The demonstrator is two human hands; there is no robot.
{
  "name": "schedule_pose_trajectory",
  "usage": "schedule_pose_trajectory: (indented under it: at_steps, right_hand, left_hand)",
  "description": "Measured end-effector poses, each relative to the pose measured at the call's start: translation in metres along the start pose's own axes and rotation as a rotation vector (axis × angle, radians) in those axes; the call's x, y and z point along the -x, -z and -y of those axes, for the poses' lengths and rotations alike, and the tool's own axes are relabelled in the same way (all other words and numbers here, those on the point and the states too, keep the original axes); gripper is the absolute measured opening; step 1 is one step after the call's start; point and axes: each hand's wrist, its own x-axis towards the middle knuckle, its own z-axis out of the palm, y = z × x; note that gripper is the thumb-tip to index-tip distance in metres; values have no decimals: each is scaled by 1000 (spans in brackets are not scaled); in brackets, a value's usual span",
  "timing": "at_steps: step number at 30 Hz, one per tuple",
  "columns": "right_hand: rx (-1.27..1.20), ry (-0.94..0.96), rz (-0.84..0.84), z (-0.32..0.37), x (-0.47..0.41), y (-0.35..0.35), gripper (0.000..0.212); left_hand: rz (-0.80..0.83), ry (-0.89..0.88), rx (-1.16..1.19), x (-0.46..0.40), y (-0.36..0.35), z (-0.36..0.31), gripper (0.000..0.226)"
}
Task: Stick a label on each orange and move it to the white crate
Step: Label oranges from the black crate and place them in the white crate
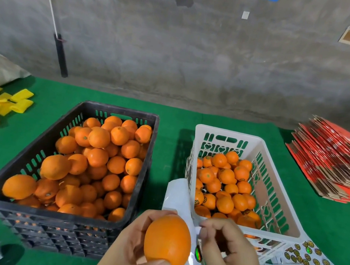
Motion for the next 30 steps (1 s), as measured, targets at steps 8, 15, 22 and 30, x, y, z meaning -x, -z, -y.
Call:
schedule_pose_trajectory:
  at_steps: [8,15,22,30]
  right_hand:
    - [157,475,-202,22,12,-5,16]
    - [428,531,-20,19,16,-14,66]
    - [295,538,-71,22,4,-2,72]
    - [31,-98,-135,-1,-51,53,97]
  left_hand:
    - [-28,39,104,-4,-2,6,81]
    - [-93,103,309,-8,-3,13,115]
    - [-55,73,493,-12,-14,9,85]
    - [-113,10,43,-16,6,20,46]
